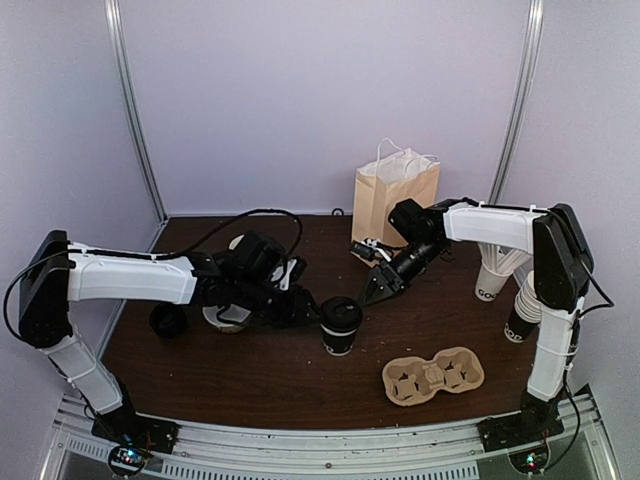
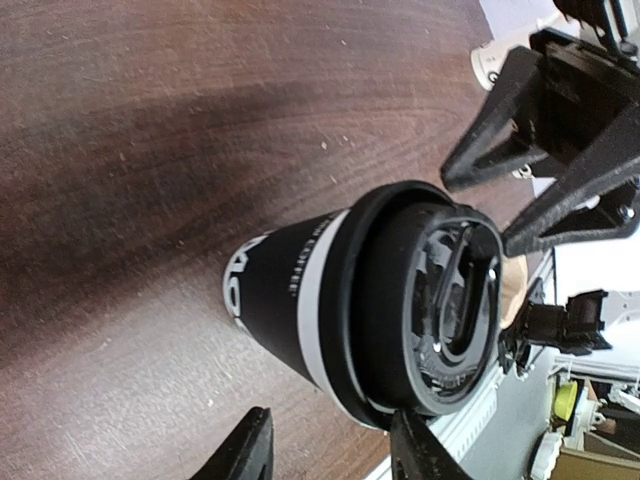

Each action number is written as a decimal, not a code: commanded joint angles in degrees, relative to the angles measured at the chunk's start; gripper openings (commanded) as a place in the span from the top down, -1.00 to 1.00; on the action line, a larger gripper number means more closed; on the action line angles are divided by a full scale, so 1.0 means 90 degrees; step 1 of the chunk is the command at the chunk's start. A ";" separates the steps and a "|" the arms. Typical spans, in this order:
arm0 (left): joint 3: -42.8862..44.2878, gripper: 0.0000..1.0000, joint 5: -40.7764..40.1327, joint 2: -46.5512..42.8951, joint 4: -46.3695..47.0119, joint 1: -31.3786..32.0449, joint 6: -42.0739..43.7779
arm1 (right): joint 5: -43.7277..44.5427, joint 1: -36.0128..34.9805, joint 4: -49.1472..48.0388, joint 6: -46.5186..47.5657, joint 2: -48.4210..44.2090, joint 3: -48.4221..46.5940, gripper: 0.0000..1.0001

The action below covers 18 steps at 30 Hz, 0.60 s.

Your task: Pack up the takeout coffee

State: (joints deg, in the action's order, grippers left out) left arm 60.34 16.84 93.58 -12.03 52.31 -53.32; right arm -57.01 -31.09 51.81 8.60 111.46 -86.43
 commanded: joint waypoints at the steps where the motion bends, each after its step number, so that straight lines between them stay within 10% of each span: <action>1: 0.0115 0.15 -0.0047 0.0207 0.0046 -0.0035 -0.0042 | -0.0217 0.0012 0.0008 -0.0037 0.0183 -0.0143 0.08; 18: 0.0207 0.13 0.0227 0.0586 -0.1084 -0.0315 0.0051 | -0.0091 -0.0198 0.0189 0.0194 0.0273 0.0011 0.08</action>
State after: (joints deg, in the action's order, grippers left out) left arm 63.40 21.52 96.03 -16.43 50.11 -54.28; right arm -59.09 -30.85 52.18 9.06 112.86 -86.76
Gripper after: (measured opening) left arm 0.432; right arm 0.462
